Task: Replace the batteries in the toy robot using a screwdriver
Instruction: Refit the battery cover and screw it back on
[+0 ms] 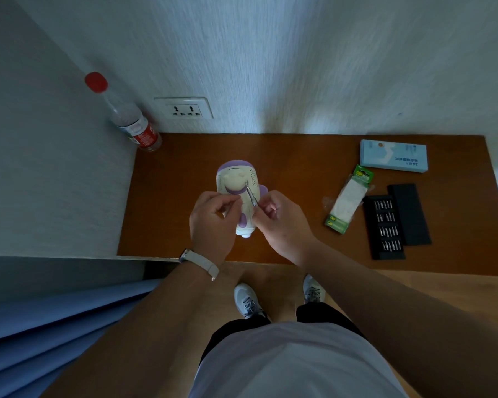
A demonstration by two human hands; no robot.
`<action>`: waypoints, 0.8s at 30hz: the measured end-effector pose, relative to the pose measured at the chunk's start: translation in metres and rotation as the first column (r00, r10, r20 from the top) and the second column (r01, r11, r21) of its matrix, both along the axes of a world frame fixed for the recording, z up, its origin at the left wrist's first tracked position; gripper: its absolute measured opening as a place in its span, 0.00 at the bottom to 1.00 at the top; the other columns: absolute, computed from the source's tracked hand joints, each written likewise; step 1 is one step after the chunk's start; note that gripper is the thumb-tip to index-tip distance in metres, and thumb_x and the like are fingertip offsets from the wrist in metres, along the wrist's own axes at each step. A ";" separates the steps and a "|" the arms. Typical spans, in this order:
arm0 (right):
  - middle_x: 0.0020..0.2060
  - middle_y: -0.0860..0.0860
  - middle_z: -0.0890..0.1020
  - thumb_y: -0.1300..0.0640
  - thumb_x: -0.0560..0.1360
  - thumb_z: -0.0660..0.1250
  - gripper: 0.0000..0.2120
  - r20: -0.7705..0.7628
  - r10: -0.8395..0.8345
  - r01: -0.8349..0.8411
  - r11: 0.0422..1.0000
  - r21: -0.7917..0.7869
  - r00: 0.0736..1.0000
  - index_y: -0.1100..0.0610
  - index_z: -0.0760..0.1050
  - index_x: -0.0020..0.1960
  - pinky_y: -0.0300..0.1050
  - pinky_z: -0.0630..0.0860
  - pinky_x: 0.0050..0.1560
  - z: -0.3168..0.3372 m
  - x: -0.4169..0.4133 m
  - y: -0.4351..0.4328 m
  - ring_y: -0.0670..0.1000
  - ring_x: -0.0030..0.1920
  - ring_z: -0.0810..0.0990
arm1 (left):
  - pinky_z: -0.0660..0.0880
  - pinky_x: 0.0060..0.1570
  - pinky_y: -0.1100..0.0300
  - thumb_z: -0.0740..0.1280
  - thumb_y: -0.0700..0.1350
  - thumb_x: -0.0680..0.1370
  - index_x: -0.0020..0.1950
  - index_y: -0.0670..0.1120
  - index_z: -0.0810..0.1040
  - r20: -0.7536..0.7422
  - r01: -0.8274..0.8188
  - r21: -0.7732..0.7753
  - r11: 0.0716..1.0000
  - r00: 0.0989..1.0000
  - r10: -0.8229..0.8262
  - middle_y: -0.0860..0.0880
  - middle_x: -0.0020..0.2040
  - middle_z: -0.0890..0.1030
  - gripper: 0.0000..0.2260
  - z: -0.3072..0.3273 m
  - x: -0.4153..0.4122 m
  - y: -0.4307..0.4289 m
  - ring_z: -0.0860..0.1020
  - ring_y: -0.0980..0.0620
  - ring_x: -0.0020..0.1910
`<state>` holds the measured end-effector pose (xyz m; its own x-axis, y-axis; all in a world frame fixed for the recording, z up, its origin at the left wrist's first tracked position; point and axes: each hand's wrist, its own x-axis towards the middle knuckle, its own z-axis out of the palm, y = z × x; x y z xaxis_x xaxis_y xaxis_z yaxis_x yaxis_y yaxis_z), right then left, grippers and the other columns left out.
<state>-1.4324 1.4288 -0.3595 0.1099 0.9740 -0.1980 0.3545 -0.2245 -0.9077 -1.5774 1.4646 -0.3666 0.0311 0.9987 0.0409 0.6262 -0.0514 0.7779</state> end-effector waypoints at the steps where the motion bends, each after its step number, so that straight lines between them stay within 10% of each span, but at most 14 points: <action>1: 0.34 0.41 0.74 0.53 0.78 0.66 0.07 0.002 -0.001 0.001 1.000 -0.001 1.000 0.55 0.70 0.47 0.28 0.68 0.28 0.000 0.000 0.000 0.33 0.32 0.75 | 0.72 0.42 0.73 0.72 0.42 0.77 0.50 0.42 0.83 0.022 -0.011 -0.019 1.000 1.000 0.011 0.53 0.49 0.76 0.04 0.001 0.001 0.000 0.76 0.63 0.45; 10: 0.34 0.41 0.74 0.51 0.78 0.66 0.08 0.013 -0.002 0.002 1.000 -0.007 1.000 0.54 0.70 0.48 0.28 0.68 0.28 0.000 -0.002 -0.002 0.35 0.32 0.75 | 0.83 0.48 0.47 0.73 0.46 0.77 0.45 0.56 0.79 0.224 -0.104 -0.298 0.949 0.958 0.176 0.52 0.48 0.83 0.05 0.007 0.002 0.004 0.81 0.55 0.49; 24: 0.36 0.40 0.76 0.53 0.78 0.66 0.06 -0.016 0.027 -0.027 0.999 0.030 0.999 0.51 0.69 0.50 0.28 0.70 0.31 0.005 -0.003 0.001 0.34 0.36 0.76 | 0.70 0.45 0.68 0.71 0.43 0.78 0.51 0.41 0.83 -0.248 0.202 0.100 0.974 0.953 -0.172 0.45 0.50 0.81 0.06 -0.002 -0.013 0.014 0.77 0.52 0.50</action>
